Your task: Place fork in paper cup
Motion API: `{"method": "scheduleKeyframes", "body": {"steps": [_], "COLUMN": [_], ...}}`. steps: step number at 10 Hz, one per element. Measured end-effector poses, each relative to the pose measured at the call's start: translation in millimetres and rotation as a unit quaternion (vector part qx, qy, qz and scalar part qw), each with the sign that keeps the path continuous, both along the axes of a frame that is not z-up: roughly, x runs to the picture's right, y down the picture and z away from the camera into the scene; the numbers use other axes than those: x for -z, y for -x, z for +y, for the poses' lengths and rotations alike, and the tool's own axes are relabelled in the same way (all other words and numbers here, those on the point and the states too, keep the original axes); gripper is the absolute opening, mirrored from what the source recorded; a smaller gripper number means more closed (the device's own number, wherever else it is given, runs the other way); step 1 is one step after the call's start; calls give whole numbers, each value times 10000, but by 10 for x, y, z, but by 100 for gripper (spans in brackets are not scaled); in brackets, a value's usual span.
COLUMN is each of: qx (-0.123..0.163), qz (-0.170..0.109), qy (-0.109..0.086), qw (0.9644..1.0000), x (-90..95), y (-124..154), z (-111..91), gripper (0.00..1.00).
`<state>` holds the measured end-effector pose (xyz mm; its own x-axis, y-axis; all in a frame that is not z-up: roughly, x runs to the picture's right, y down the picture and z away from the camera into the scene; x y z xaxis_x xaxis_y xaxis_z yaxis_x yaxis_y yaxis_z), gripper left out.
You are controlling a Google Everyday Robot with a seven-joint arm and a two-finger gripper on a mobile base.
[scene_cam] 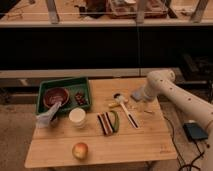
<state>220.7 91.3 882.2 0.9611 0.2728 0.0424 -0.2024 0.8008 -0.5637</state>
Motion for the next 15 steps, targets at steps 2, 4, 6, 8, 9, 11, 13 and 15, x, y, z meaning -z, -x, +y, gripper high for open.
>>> {"method": "scheduleKeyframes", "body": {"steps": [2,4,6,8,9,11,13,15], "qx": [-24,-53,-57,-99,-108,-112,-86,-68], "qz": [1,25,47,93,116,140,151,157], "qy": [138,231,313,364,379,354,354,346], "qw": [9999,9997,9995,9992,9992,9992,9992,9993], "x": [-122,-202,-302,-364,-375,-369,-376,-374], "y": [48,50,83,61,58,85,94,92], "z": [100,180,266,321,336,330,337,334], "gripper": [65,65,65,58,48,28,9,0]}}
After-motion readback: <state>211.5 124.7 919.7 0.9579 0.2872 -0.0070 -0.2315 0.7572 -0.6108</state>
